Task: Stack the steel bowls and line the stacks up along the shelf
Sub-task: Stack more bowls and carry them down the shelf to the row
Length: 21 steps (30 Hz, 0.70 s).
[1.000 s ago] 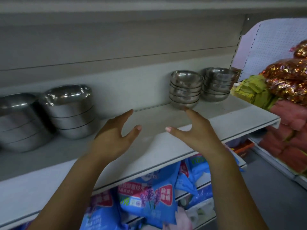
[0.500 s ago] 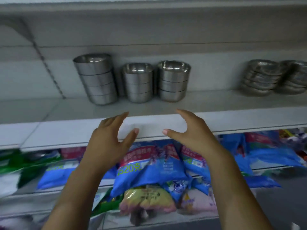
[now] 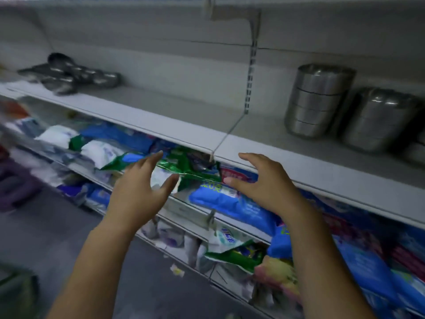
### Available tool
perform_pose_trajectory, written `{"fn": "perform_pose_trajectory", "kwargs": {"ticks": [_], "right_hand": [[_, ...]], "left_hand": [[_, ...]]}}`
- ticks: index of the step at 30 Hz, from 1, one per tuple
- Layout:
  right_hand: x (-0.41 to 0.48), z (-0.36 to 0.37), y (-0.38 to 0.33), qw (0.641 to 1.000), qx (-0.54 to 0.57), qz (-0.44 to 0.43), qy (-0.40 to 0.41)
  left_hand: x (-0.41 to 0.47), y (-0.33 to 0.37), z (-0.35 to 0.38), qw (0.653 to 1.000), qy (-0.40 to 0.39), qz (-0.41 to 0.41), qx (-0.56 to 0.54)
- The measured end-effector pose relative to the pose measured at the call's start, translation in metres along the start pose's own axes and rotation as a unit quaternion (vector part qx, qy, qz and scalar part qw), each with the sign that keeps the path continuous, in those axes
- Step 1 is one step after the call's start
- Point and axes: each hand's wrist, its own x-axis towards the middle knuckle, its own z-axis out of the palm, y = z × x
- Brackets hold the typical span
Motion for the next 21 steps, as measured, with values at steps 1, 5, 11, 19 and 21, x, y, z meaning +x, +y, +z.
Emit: {"fn": "perform_pose_trajectory", "kwargs": {"ticks": [1, 5, 11, 19, 21], "right_hand": [[0.011, 0.009, -0.01, 1.0, 0.004, -0.013, -0.012], [0.058, 0.043, -0.043, 0.997, 0.001, -0.066, -0.047], [0.138, 0.091, -0.075, 0.992, -0.004, -0.111, -0.064], [0.256, 0.142, -0.111, 0.987, -0.001, -0.142, -0.081], [0.277, 0.157, -0.119, 0.984, -0.001, -0.153, -0.088]], "left_hand": [[0.001, -0.012, -0.007, 1.0, 0.009, -0.016, 0.0], [0.012, -0.052, -0.032, 0.996, 0.053, -0.067, -0.004], [0.069, -0.105, -0.048, 0.989, 0.089, -0.116, -0.003], [0.165, -0.168, -0.043, 0.982, 0.104, -0.154, -0.034], [0.178, -0.182, -0.043, 0.98, 0.11, -0.159, -0.037]]}}
